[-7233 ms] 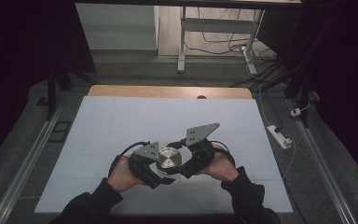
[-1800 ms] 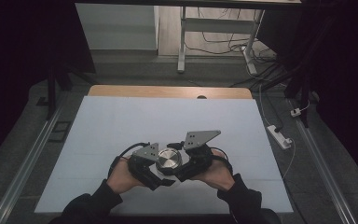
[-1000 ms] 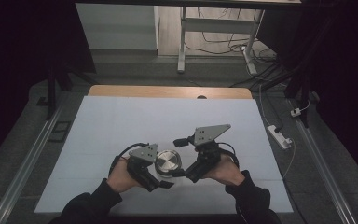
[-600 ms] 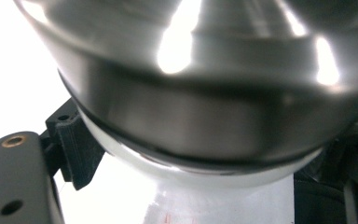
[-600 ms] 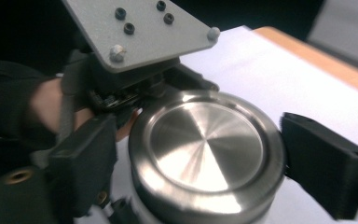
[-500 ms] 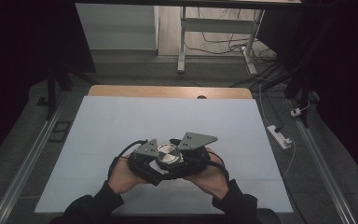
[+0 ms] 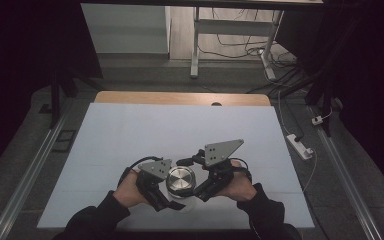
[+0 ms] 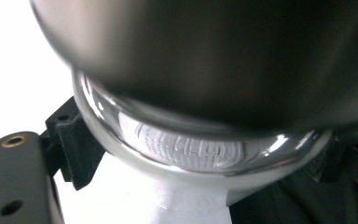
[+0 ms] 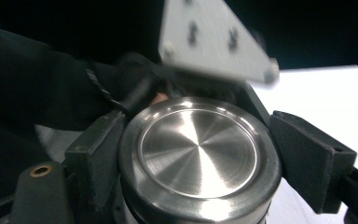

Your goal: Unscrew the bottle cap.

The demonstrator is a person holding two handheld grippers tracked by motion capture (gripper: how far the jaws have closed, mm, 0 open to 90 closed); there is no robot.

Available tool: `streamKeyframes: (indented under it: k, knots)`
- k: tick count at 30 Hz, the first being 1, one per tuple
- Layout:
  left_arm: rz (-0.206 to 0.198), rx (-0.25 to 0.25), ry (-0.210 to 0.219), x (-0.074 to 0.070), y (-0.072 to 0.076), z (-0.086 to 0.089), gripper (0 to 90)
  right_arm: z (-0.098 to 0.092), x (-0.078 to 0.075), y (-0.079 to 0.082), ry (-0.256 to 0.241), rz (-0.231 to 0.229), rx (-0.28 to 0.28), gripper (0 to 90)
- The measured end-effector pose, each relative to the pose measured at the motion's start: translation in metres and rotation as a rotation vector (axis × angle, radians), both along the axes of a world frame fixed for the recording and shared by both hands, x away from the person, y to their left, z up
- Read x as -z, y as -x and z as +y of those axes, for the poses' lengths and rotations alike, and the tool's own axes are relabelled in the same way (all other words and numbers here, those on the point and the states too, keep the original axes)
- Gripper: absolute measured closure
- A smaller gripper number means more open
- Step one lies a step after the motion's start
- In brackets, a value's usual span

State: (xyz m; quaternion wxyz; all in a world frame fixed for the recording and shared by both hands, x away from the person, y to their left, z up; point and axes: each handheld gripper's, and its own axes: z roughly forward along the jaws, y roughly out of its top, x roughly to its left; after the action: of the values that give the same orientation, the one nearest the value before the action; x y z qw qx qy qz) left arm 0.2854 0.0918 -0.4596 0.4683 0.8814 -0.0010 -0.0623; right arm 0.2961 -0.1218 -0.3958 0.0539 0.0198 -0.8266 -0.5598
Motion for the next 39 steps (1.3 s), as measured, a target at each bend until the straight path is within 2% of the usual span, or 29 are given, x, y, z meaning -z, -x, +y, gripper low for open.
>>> streamKeyframes:
  k: [2,3,6,11,15,22,25,33,39]
  knots:
    - [0.01,0.002,0.02,0.001,0.0,-0.002,15.5,-0.002,-0.004,0.0,-0.011,-0.006,-0.004,20.1]
    - [0.004,-0.007,0.018,0.001,0.001,-0.003,15.6,-0.005,-0.005,0.0,-0.019,-0.012,-0.004,20.0]
    - [-0.002,-0.042,0.009,0.0,-0.001,-0.002,15.6,-0.006,-0.005,-0.001,-0.019,-0.011,0.007,20.1]
    - [0.009,-0.111,0.036,0.001,-0.005,0.005,15.6,-0.007,-0.003,-0.004,-0.006,-0.014,0.038,20.0]
    - [-0.004,-0.136,0.02,0.0,-0.007,0.007,15.6,-0.008,-0.003,-0.006,-0.009,-0.01,0.064,20.0]
    - [-0.006,-0.22,0.002,0.003,-0.013,0.013,15.5,-0.01,-0.003,-0.007,-0.003,-0.032,0.116,20.0]
    - [0.01,-0.272,0.016,0.004,-0.015,0.016,15.6,-0.01,-0.003,-0.008,0.003,-0.032,0.133,20.0]
    - [0.004,-0.363,0.009,0.006,-0.023,0.027,15.5,-0.01,-0.002,-0.007,0.004,-0.049,0.18,20.0]
    - [-0.002,-0.407,0.003,0.007,-0.027,0.033,15.6,-0.009,-0.001,-0.004,0.017,-0.059,0.191,20.0]
